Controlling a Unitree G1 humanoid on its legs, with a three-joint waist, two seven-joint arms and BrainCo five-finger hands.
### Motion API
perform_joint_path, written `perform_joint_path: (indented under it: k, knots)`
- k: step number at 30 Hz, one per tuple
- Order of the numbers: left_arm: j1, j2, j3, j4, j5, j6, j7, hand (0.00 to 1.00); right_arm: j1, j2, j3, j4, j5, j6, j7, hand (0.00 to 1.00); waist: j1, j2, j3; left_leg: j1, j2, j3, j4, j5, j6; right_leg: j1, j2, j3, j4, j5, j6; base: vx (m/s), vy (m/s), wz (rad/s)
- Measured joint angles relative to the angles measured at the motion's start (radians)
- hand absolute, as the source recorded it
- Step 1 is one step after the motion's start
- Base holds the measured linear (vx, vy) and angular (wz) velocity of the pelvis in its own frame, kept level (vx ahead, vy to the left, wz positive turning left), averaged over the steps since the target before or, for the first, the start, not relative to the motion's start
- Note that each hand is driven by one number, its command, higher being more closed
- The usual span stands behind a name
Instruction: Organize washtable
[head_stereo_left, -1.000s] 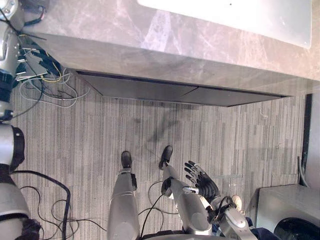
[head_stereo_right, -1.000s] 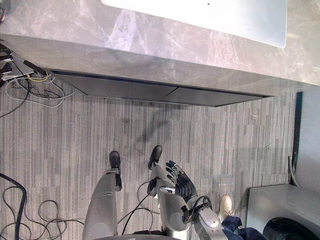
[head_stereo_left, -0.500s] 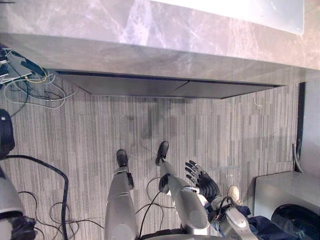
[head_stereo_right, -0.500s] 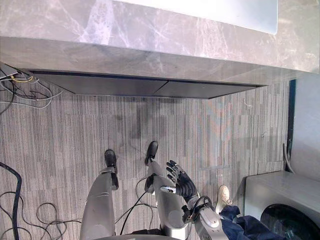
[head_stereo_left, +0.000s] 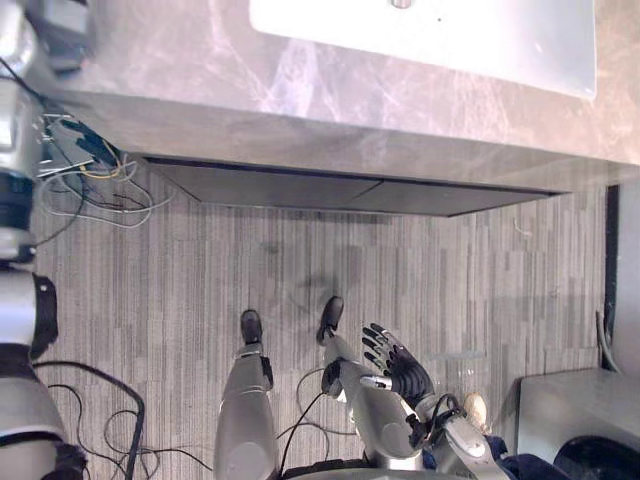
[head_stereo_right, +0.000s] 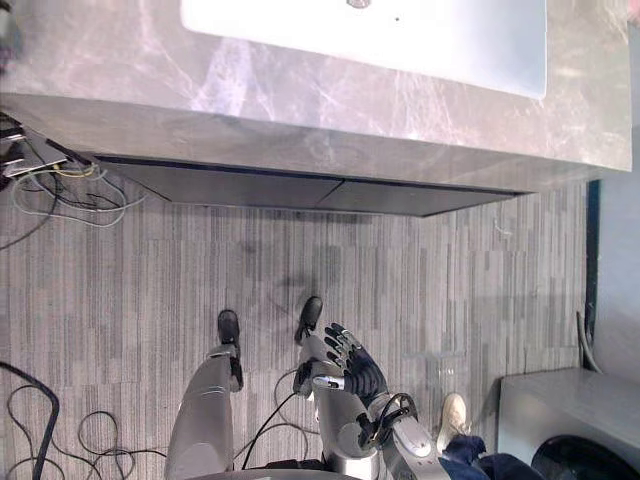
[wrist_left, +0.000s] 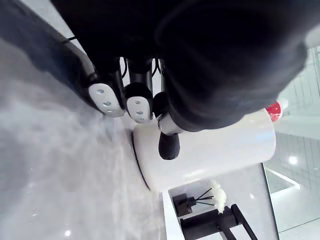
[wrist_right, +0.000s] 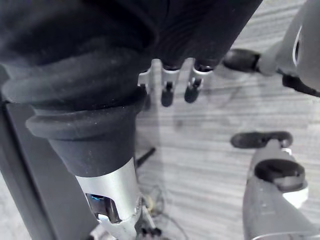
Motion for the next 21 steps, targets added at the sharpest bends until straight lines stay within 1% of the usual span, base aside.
perform_joint_path:
  k: [2, 3, 5, 6, 7, 9, 11, 12, 13, 14, 15, 16, 17, 18, 20, 21]
  knots:
    - [0.037, -0.024, 0.008, -0.004, 0.0, 0.0, 0.0, 1.0, -0.001, -0.002, -0.004, 0.006, 0.0, 0.006, 0.0, 0.0, 0.007, 0.021, -0.012, 0.011, -0.004, -0.001, -0.009, 0.002, 0.0, 0.006, 0.0, -0.002, 0.0, 0.0, 0.0, 0.05, 0.044, 0.03]
    - [0.077, -0.041, 0.008, -0.005, 0.0, 0.008, -0.008, 1.0, -0.004, -0.002, -0.004, 0.018, 0.0, 0.016, 0.0, 0.0, 0.011, 0.046, -0.027, 0.037, -0.011, -0.001, -0.03, 0.009, 0.001, 0.022, -0.002, -0.002, 0.0, 0.0, 0.0, 0.06, 0.06, 0.01]
    - [0.127, -0.063, 0.008, -0.009, 0.0, 0.018, -0.021, 1.0, -0.005, -0.003, -0.003, 0.035, -0.001, 0.021, 0.0, 0.0, 0.011, 0.069, -0.045, 0.076, -0.012, -0.001, -0.06, 0.018, 0.002, 0.047, -0.006, -0.002, 0.0, 0.0, 0.0, 0.05, 0.062, -0.01]
    - [0.146, -0.07, 0.009, -0.011, 0.0, 0.019, -0.021, 1.0, -0.004, -0.003, -0.003, 0.039, -0.001, 0.022, 0.0, 0.0, 0.011, 0.076, -0.054, 0.085, -0.013, 0.0, -0.069, 0.02, 0.002, 0.052, -0.007, -0.002, 0.0, 0.0, 0.0, 0.03, 0.065, -0.05]
    - [0.173, -0.084, 0.01, -0.012, 0.0, 0.022, -0.021, 1.0, -0.004, -0.003, -0.003, 0.044, -0.003, 0.023, 0.0, 0.0, 0.011, 0.085, -0.077, 0.097, -0.016, 0.004, -0.081, 0.024, 0.003, 0.055, -0.01, 0.0, 0.0, -0.001, 0.0, 0.03, 0.064, -0.06]
    - [0.214, -0.107, 0.04, -0.029, 0.0, 0.031, -0.02, 1.0, -0.004, -0.001, -0.003, 0.046, -0.024, 0.028, -0.001, 0.0, 0.009, 0.085, -0.091, 0.137, -0.022, 0.007, -0.094, 0.027, 0.004, 0.088, -0.016, 0.002, 0.0, -0.013, 0.014, 0.02, 0.059, -0.03]
    - [0.247, -0.119, 0.049, -0.042, -0.001, 0.031, -0.021, 1.0, -0.003, 0.0, -0.006, 0.052, -0.036, 0.037, -0.002, 0.0, 0.009, 0.089, -0.104, 0.164, -0.023, 0.011, -0.094, 0.024, 0.004, 0.112, -0.02, 0.0, 0.005, -0.034, 0.015, 0.01, 0.037, -0.01]
    - [0.26, -0.129, 0.056, -0.042, -0.001, 0.033, -0.02, 1.0, -0.005, 0.0, -0.007, 0.058, -0.038, 0.038, -0.002, 0.0, 0.009, 0.092, -0.108, 0.176, -0.021, 0.014, -0.092, 0.02, 0.003, 0.112, -0.023, 0.001, 0.031, -0.052, 0.012, 0.0, 0.043, -0.12]
    - [0.29, -0.146, 0.069, -0.042, -0.001, 0.039, -0.02, 1.0, -0.011, 0.003, -0.009, 0.076, -0.037, 0.043, -0.005, 0.0, 0.011, 0.1, -0.107, 0.212, -0.013, 0.019, -0.086, -0.006, 0.0, 0.103, -0.035, 0.004, 0.136, -0.114, 0.013, 0.02, 0.056, -0.12]
    - [0.318, -0.154, 0.069, -0.042, -0.001, 0.043, -0.021, 1.0, -0.006, 0.01, -0.014, 0.086, -0.033, 0.049, -0.007, 0.0, 0.004, 0.1, -0.107, 0.248, -0.011, 0.017, -0.078, -0.031, 0.002, 0.093, -0.054, 0.002, 0.246, -0.16, 0.024, 0.04, 0.051, -0.22]
    - [0.366, -0.169, 0.072, -0.042, -0.001, 0.046, -0.021, 1.0, 0.001, 0.014, -0.025, 0.092, -0.021, 0.066, -0.014, 0.0, -0.002, 0.117, -0.107, 0.3, 0.006, 0.017, -0.059, -0.062, 0.001, 0.049, -0.083, -0.019, 0.462, -0.198, 0.004, 0.03, 0.032, -0.14]
    - [0.381, -0.173, 0.072, -0.042, -0.001, 0.046, -0.022, 1.0, 0.002, 0.016, -0.031, 0.093, -0.018, 0.068, -0.018, 0.0, -0.007, 0.127, -0.109, 0.313, 0.016, 0.017, -0.057, -0.064, 0.002, 0.024, -0.096, -0.028, 0.537, -0.192, -0.005, 0.03, 0.011, -0.09]
    - [0.386, -0.175, 0.072, -0.042, -0.001, 0.046, -0.023, 1.0, 0.003, 0.021, -0.037, 0.093, -0.017, 0.069, -0.019, 0.0, -0.015, 0.129, -0.11, 0.322, 0.019, 0.016, -0.057, -0.065, 0.002, 0.003, -0.111, -0.032, 0.607, -0.188, -0.008, 0.03, -0.025, 0.18]
    - [0.411, -0.176, 0.082, -0.069, -0.001, 0.045, -0.02, 1.0, -0.004, 0.031, -0.044, 0.099, -0.017, 0.078, -0.02, 0.0, -0.02, 0.133, -0.123, 0.333, 0.022, 0.013, -0.076, -0.066, 0.004, -0.043, -0.142, -0.046, 0.687, -0.217, -0.016, 0.08, -0.086, 0.17]
    - [0.441, -0.179, 0.083, -0.094, -0.002, 0.041, -0.02, 1.0, -0.016, 0.033, -0.048, 0.113, -0.011, 0.084, -0.022, 0.0, -0.012, 0.135, -0.128, 0.344, 0.031, 0.013, -0.102, -0.063, 0.0, -0.04, -0.145, -0.07, 0.619, -0.248, -0.007, 0.09, -0.123, 0.06]
    - [0.463, -0.183, 0.082, -0.101, -0.002, 0.04, -0.02, 1.0, -0.021, 0.037, -0.052, 0.117, -0.005, 0.088, -0.023, 0.0, -0.011, 0.142, -0.133, 0.342, 0.042, 0.008, -0.117, -0.056, -0.012, -0.033, -0.14, -0.083, 0.513, -0.245, 0.001, 0.18, -0.186, 0.12]
